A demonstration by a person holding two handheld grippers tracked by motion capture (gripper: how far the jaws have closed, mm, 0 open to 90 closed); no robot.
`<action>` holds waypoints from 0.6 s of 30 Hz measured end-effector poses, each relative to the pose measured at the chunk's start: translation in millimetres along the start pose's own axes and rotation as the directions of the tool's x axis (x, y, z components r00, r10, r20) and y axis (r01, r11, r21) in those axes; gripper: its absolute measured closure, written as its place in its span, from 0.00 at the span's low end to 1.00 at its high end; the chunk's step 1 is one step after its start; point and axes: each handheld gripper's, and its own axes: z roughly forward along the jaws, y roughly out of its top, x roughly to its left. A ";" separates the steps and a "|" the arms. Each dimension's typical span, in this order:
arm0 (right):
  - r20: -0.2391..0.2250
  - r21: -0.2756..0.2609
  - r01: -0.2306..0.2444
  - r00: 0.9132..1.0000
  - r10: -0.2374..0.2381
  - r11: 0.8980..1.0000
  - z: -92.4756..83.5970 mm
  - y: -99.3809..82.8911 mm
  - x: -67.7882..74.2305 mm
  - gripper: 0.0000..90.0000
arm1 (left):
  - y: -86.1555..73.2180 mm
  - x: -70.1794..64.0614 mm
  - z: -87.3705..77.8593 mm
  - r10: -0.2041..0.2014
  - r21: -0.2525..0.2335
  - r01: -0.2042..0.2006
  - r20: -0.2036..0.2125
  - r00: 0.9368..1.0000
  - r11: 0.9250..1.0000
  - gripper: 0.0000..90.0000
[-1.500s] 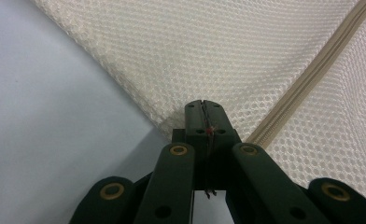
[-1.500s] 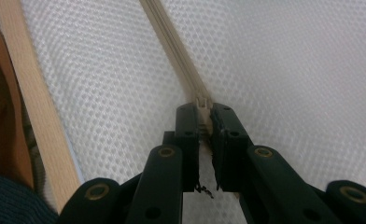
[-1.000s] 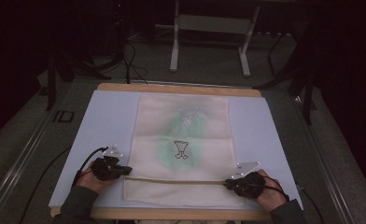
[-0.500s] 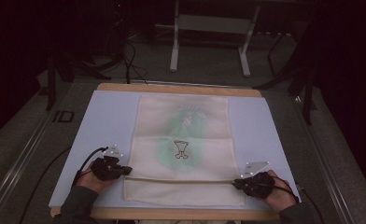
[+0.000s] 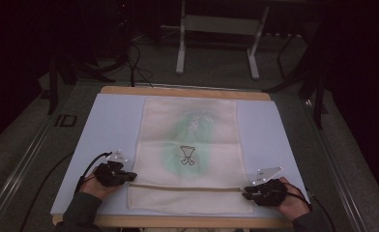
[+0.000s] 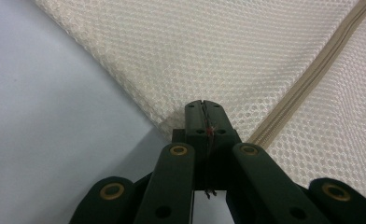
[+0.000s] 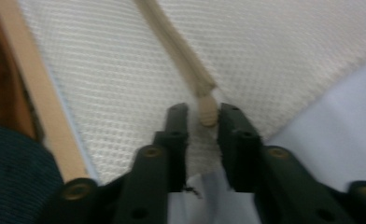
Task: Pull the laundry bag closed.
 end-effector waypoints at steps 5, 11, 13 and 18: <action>-0.008 -0.043 -0.003 1.000 0.003 0.999 -2.2 0.8 -0.3 0.72 | 0.7 -0.4 0.1 0.005 0.002 -0.005 -0.001 1.000 1.000 1.00; 0.044 -0.091 -0.024 0.999 0.028 0.996 -3.7 2.1 -2.7 0.71 | 1.7 -0.8 -0.1 0.014 -0.001 -0.014 -0.005 1.000 1.000 1.00; 0.071 -0.114 -0.044 0.996 0.052 0.993 -3.8 1.2 -5.1 0.69 | 2.4 -1.4 0.0 0.016 -0.002 -0.016 -0.009 1.000 1.000 1.00; 0.138 -0.179 -0.098 0.983 0.123 0.979 -3.4 -3.3 -12.7 0.67 | 3.3 -1.6 -0.2 0.016 -0.016 -0.016 -0.016 1.000 1.000 1.00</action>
